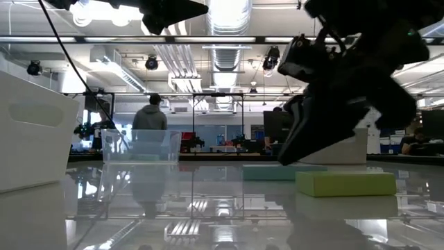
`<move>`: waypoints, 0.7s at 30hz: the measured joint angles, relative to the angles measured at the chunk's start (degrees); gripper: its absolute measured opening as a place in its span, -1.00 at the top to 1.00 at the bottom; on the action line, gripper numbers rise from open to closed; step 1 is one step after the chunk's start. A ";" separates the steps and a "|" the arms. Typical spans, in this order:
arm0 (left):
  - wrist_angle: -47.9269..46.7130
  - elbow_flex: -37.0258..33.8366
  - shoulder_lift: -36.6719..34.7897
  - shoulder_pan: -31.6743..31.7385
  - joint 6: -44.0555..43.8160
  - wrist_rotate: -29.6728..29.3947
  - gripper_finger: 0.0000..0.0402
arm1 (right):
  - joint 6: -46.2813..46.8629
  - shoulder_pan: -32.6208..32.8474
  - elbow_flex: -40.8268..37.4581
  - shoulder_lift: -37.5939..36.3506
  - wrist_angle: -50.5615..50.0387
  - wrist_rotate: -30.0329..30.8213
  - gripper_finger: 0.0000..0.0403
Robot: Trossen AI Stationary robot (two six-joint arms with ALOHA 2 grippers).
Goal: Sort & place blocks by color
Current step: Put the blue block into the transparent bin
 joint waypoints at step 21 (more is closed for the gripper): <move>-0.11 0.00 0.00 0.00 0.04 0.01 -0.23 | -4.32 -3.71 -0.07 -4.34 -3.55 -5.01 0.31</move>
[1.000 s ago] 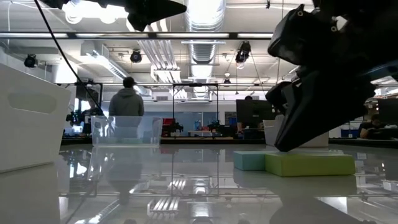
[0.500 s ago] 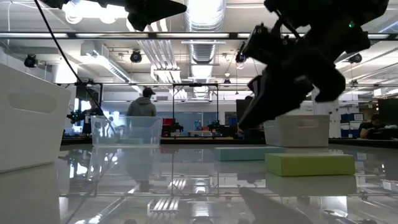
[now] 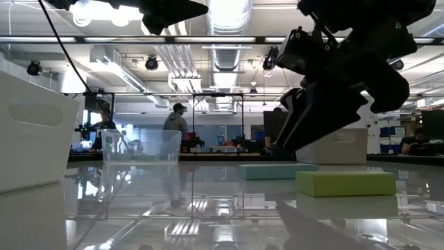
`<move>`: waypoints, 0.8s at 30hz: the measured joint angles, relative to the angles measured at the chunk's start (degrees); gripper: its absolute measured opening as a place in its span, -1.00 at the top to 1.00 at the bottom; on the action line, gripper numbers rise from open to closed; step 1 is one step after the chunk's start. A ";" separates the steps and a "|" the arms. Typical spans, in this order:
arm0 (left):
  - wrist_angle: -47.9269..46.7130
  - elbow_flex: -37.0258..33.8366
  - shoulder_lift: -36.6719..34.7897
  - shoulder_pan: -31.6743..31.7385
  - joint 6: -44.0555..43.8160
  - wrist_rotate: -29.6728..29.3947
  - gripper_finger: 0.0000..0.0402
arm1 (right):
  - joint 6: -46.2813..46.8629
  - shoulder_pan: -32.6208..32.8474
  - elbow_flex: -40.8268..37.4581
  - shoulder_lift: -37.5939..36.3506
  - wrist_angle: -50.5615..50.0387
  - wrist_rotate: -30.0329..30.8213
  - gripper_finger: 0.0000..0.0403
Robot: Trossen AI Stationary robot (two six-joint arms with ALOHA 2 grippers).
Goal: Sort & place blocks by color
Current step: Put the blue block into the transparent bin
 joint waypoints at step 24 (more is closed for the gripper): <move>0.25 0.00 0.02 0.00 -0.02 -0.01 -0.23 | -0.71 -0.22 -0.76 7.04 3.82 2.87 0.41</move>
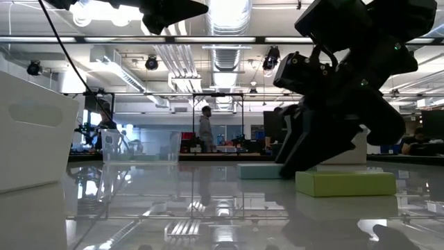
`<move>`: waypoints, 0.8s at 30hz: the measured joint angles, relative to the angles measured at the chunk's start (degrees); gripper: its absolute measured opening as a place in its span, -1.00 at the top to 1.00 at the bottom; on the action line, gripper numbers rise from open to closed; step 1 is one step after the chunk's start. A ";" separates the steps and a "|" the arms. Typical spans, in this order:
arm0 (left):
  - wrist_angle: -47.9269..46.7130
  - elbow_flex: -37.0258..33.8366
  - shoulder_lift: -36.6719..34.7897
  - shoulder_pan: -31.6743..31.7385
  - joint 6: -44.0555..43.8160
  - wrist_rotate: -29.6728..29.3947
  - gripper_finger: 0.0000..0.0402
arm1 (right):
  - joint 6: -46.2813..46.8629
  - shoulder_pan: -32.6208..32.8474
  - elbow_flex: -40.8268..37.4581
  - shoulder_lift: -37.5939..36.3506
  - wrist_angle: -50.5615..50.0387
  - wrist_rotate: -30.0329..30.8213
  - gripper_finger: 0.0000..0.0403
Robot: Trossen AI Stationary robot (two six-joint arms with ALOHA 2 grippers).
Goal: Sort & place blocks by color
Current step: Put the blue block into the transparent bin
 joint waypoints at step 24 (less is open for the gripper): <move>0.69 0.06 0.00 0.00 0.02 0.01 -0.23 | -6.44 -0.07 -16.77 -19.34 33.62 0.19 0.41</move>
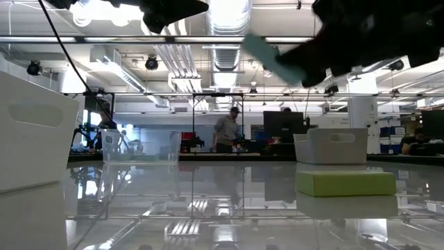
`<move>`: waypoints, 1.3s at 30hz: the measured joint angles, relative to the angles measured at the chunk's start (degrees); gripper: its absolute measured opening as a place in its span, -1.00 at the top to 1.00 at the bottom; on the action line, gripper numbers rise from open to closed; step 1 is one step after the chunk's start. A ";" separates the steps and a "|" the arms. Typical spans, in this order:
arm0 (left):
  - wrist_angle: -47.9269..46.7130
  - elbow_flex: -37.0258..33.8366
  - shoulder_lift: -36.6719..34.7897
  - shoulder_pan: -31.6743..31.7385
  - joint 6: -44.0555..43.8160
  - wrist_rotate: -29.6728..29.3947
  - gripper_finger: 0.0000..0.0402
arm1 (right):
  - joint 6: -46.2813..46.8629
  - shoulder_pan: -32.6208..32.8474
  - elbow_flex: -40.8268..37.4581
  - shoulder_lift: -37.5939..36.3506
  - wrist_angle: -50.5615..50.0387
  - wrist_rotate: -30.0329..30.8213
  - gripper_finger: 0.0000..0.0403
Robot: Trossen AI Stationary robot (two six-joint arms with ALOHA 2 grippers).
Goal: Sort & place blocks by color
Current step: Put the blue block into the transparent bin
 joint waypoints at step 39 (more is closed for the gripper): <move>38.31 8.78 27.09 -0.20 0.04 10.26 -0.23 | -9.73 0.00 1.95 4.15 34.74 0.00 0.41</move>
